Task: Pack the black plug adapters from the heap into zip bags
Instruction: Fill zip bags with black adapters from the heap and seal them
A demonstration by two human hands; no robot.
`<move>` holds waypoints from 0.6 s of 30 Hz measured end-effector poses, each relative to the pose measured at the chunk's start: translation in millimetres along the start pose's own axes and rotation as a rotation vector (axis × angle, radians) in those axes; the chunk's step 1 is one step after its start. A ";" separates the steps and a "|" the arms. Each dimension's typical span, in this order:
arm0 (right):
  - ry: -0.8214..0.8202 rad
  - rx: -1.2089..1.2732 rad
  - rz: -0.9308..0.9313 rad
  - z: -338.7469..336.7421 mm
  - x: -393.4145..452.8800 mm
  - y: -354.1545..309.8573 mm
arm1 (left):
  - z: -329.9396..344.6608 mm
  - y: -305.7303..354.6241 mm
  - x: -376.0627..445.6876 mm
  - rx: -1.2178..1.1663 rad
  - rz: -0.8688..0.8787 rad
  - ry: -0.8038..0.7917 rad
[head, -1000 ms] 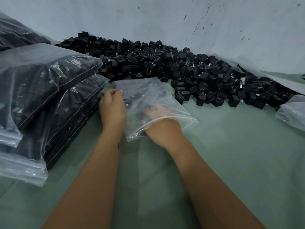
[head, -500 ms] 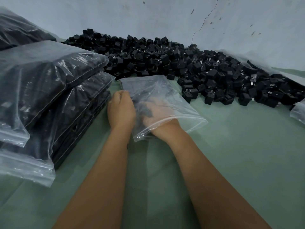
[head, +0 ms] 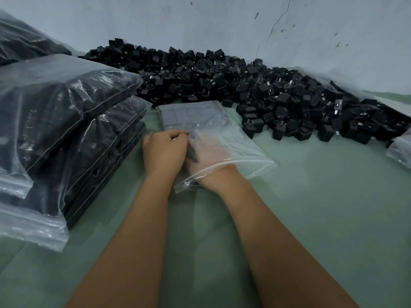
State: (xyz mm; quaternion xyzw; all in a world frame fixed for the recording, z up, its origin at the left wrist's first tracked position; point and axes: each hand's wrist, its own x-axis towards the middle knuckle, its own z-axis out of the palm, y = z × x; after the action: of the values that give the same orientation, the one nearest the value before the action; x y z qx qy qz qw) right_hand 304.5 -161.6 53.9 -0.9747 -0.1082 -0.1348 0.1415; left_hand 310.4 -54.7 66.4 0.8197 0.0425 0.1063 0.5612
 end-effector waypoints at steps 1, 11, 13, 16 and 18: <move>-0.004 0.018 0.005 0.0 -0.4 0.5 | -0.4 0.7 0.1 -0.024 -0.014 -0.002; 0.029 -0.011 0.022 0.8 -0.2 -2.3 | -1.2 3.1 0.8 -0.067 -0.063 0.026; 0.025 -0.010 0.009 0.3 0.1 -1.7 | -1.3 3.9 1.6 -0.073 -0.078 0.047; 0.018 -0.011 0.013 -0.1 1.6 -0.9 | -0.9 4.8 2.0 -0.064 -0.110 0.077; 0.011 -0.004 0.027 -0.2 3.2 -1.7 | -0.5 5.2 2.1 -0.065 -0.126 0.085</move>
State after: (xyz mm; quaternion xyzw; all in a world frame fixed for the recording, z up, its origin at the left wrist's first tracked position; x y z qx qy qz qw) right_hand 307.0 -159.5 55.5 -0.9756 -0.0939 -0.1385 0.1421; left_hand 312.1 -55.7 71.7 0.7914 0.1142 0.1068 0.5910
